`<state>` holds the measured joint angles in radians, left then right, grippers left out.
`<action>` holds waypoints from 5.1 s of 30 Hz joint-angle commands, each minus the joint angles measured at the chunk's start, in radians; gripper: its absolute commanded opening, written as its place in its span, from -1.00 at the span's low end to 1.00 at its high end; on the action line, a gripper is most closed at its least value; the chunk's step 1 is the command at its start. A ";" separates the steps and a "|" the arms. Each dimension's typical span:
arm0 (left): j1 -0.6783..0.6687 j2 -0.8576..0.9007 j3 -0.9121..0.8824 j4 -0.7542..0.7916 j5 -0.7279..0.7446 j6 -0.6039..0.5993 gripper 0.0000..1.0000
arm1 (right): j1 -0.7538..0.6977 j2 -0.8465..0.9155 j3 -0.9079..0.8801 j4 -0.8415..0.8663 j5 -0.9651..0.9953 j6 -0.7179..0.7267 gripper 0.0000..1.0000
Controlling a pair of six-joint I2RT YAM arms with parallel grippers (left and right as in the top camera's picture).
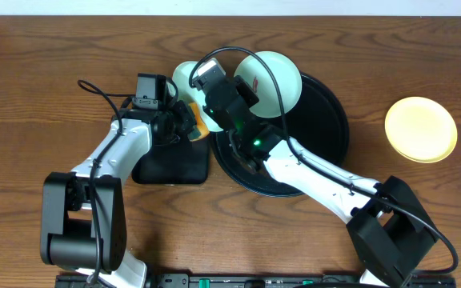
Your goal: Clean dirty plates on tray and stack at the side
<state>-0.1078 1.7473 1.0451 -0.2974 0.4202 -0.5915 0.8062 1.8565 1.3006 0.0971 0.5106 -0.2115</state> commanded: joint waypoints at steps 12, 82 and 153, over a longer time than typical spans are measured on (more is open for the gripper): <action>0.001 0.000 0.032 -0.200 -0.174 0.018 -0.85 | 0.013 -0.007 0.012 0.003 -0.019 -0.041 -0.98; -0.022 -0.200 0.020 -0.155 -0.314 0.055 -0.85 | 0.013 -0.007 0.012 0.003 -0.044 -0.059 -0.98; 0.040 -0.240 0.022 -0.320 -0.357 0.240 -0.78 | -0.155 0.512 0.630 -0.733 -0.835 0.081 -0.30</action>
<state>-0.0719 1.5146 1.0512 -0.6106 0.0574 -0.3645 0.6353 2.3497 1.9224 -0.6426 -0.3695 -0.0982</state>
